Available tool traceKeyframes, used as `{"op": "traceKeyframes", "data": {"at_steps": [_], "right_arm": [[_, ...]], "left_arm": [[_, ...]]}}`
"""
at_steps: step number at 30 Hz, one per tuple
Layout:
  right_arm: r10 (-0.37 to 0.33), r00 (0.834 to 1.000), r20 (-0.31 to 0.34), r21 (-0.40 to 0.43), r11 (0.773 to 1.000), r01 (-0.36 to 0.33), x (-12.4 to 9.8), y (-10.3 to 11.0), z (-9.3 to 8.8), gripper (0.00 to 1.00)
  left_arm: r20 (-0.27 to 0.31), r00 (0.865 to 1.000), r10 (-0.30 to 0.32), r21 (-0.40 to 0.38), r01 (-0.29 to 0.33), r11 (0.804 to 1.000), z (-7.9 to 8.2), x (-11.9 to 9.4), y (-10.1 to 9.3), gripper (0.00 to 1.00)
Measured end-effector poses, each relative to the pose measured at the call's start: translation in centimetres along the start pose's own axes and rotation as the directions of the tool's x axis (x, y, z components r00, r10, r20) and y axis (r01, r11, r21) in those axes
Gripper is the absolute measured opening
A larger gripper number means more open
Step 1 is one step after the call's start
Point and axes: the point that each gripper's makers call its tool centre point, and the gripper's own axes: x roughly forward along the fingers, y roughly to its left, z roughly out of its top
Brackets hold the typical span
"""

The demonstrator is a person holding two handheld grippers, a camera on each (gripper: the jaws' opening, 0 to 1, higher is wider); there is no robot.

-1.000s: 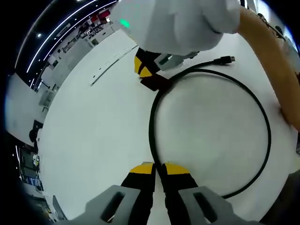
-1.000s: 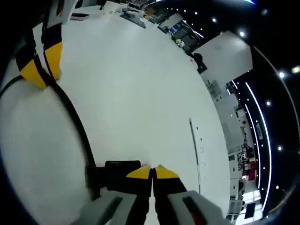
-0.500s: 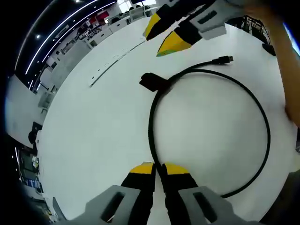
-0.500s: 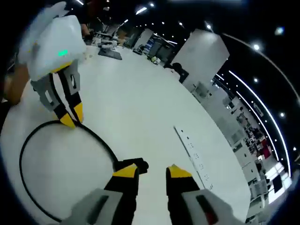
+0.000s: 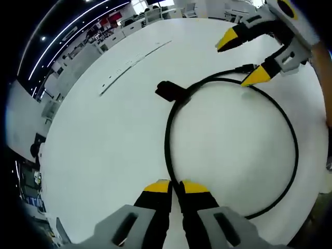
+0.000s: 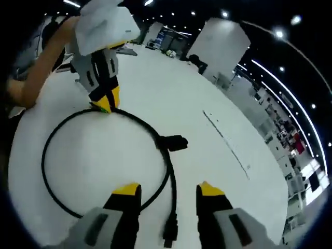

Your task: Find the charging cable on the desk, coil it up and secure with Velcro.

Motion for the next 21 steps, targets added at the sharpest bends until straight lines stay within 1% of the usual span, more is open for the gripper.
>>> {"op": "traceKeyframes", "data": {"at_steps": [1, 2, 3, 5, 6, 7, 8, 9, 10, 14, 17, 18, 19, 21], "right_arm": [[0.000, 1.000, -0.022, 0.019, 1.000, 0.000, -0.1, 0.0, -0.6, 0.47], [-0.005, 1.000, -0.028, 0.011, 1.000, 0.006, -0.1, 0.0, -1.0, 0.45], [-0.012, 0.999, -0.032, 0.011, 1.000, 0.013, -0.2, 0.0, -1.4, 0.44], [-0.030, 0.999, -0.039, 0.017, 0.999, 0.031, -0.4, -0.2, -2.2, 0.47], [-0.050, 0.999, -0.008, 0.071, 0.996, 0.050, -0.5, -0.4, -2.1, 0.48], [-0.036, 0.999, -0.014, 0.081, 0.996, 0.037, -0.8, 0.2, -2.7, 0.48], [-0.034, 0.999, 0.002, 0.109, 0.994, 0.033, -0.8, 0.4, -2.8, 0.48], [-0.033, 0.999, 0.016, 0.114, 0.993, 0.031, -1.0, 0.8, -2.9, 0.47], [-0.039, 0.999, 0.034, 0.133, 0.991, 0.034, -0.9, 0.7, -3.0, 0.47], [-0.048, 0.997, 0.060, 0.200, 0.979, 0.035, -0.9, 0.2, -3.2, 0.48], [-0.043, 0.997, 0.068, 0.265, 0.964, 0.024, -0.8, 0.3, -3.4, 0.46], [-0.036, 0.997, 0.065, 0.309, 0.951, 0.014, -0.8, 0.5, -3.5, 0.45], [-0.038, 0.997, 0.069, 0.319, 0.948, 0.014, -0.8, 0.3, -3.4, 0.44], [-0.049, 0.996, 0.075, 0.302, 0.953, 0.024, -0.8, 0.4, -3.3, 0.44]], "left_arm": [[0.002, 1.000, 0.000, 0.001, 0.000, 1.000, 0.0, 0.0, 0.0, 0.08], [0.005, 1.000, -0.001, 0.001, 0.001, 1.000, 0.0, 0.0, 0.0, 0.08], [0.008, 1.000, -0.002, -0.001, 0.002, 1.000, 0.0, 0.0, 0.0, 0.08], [0.015, 1.000, -0.006, -0.004, 0.006, 1.000, 0.1, 0.0, 0.0, 0.08], [0.017, 1.000, -0.007, -0.003, 0.007, 1.000, 0.1, 0.0, 0.0, 0.08], [0.019, 1.000, -0.007, -0.005, 0.007, 1.000, 0.1, 0.1, 0.0, 0.08], [0.020, 1.000, -0.006, -0.008, 0.006, 1.000, 0.1, 0.1, 0.0, 0.08], [0.020, 1.000, -0.004, -0.010, 0.005, 1.000, 0.1, 0.1, 0.0, 0.08], [0.021, 1.000, -0.002, -0.010, 0.003, 1.000, 0.2, 0.1, 0.0, 0.08], [0.020, 1.000, 0.007, -0.010, -0.007, 1.000, 0.2, 0.0, 0.0, 0.08], [0.021, 1.000, 0.011, -0.010, -0.011, 1.000, 0.2, 0.0, 0.0, 0.08], [0.021, 1.000, 0.013, -0.011, -0.013, 1.000, 0.2, 0.0, 0.0, 0.08], [0.022, 1.000, 0.014, -0.013, -0.013, 1.000, 0.2, 0.0, 0.0, 0.08], [0.022, 1.000, 0.015, -0.022, -0.015, 1.000, 0.2, 0.0, 0.0, 0.08]]}}
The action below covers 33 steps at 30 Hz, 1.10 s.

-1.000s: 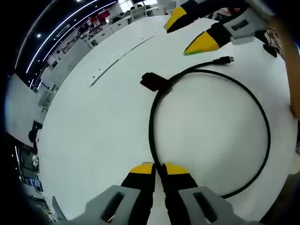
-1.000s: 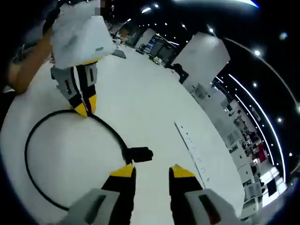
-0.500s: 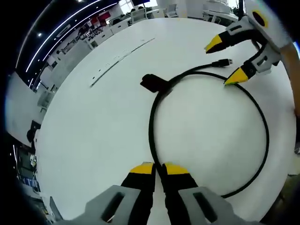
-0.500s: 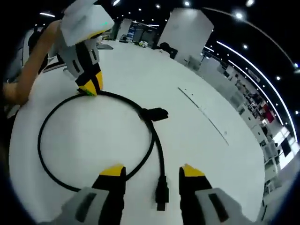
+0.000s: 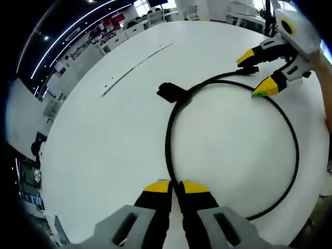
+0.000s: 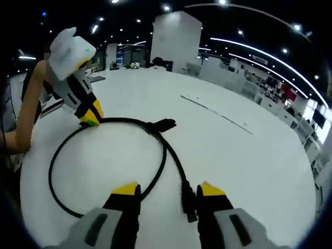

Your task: Find the charging cable on the desk, coil it up and secure with Velcro.

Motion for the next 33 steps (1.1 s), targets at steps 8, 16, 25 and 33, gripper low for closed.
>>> {"op": "traceKeyframes", "data": {"at_steps": [8, 16, 25, 33], "right_arm": [[-0.022, 1.000, 0.001, 0.002, 1.000, 0.022, -0.03, 0.14, 0.15, 0.35], [-0.034, 0.999, -0.004, 0.009, 0.999, 0.034, -0.11, 0.72, 0.09, 0.26], [-0.059, 0.998, -0.011, 0.014, 0.998, 0.060, 0.17, 0.57, 0.03, 0.18], [-0.075, 0.997, -0.016, 0.007, 0.997, 0.075, 0.33, 0.80, 0.13, 0.17]], "left_arm": [[0.010, 1.000, 0.001, -0.022, -0.001, 1.000, -0.02, -0.01, 0.11, 0.07], [0.006, 1.000, 0.009, -0.023, -0.009, 1.000, -0.04, -0.02, 0.08, 0.07], [-0.019, 1.000, 0.015, 0.005, -0.014, 1.000, -0.22, -0.23, -0.51, 0.08], [-0.038, 0.999, 0.021, 0.001, -0.021, 1.000, -0.49, -0.41, -0.51, 0.08]]}}
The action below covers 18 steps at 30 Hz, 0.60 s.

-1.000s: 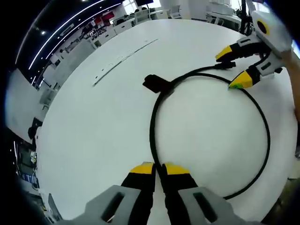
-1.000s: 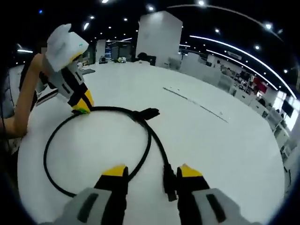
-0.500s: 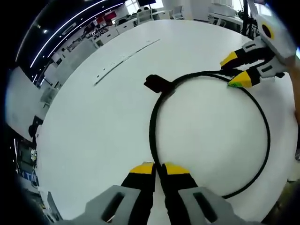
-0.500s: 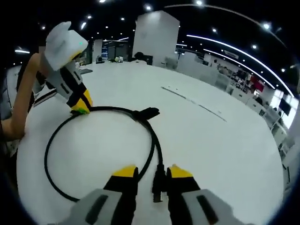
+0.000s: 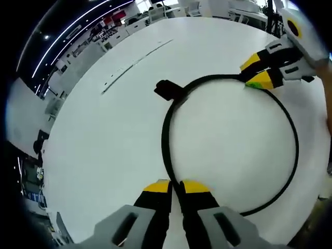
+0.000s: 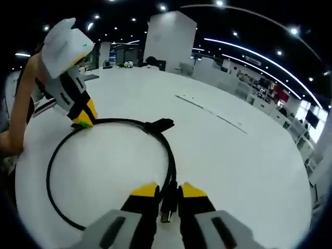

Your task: Find the charging cable on the desk, coil it up and secure with Velcro.

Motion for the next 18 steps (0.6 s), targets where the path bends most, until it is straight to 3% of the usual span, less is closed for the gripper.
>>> {"op": "traceKeyframes", "data": {"at_steps": [9, 18], "right_arm": [[-0.016, 1.000, 0.005, -0.001, 1.000, 0.016, 0.06, -0.04, 0.18, 0.16], [-0.023, 1.000, -0.001, 0.013, 1.000, 0.023, 0.02, -0.18, 0.19, 0.16]], "left_arm": [[-0.036, 0.999, -0.011, -0.011, 0.010, 1.000, -0.59, -0.37, -0.45, 0.08], [-0.031, 0.999, -0.024, -0.026, 0.024, 0.999, -0.52, -0.29, -0.51, 0.08]]}}
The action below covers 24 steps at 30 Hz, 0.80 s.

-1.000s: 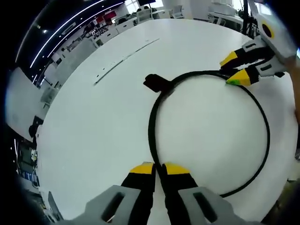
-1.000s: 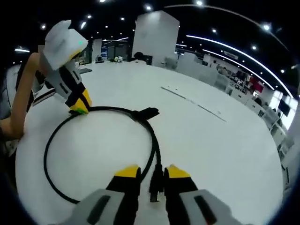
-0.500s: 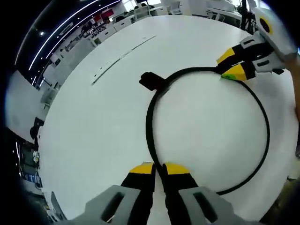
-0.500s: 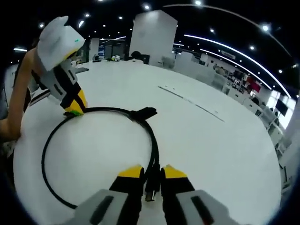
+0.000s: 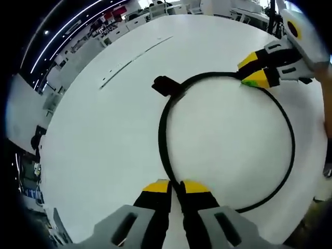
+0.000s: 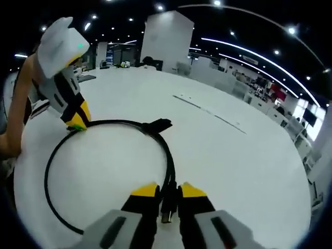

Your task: Find the charging cable on the desk, coil it up and secure with Velcro.

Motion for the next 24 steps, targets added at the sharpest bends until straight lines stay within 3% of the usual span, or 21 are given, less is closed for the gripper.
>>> {"op": "traceKeyframes", "data": {"at_steps": [8, 24], "right_arm": [[-0.010, 1.000, -0.009, 0.021, 1.000, 0.010, -0.06, -0.16, -0.08, 0.16], [-0.006, 1.000, 0.025, -0.076, 0.997, 0.008, -0.18, -0.12, 0.04, 0.17]], "left_arm": [[0.004, 1.000, -0.015, -0.021, 0.015, 1.000, 0.06, 0.06, -0.21, 0.08], [0.092, 0.990, -0.104, 0.001, 0.104, 0.995, 0.22, 0.04, -0.31, 0.09]]}}
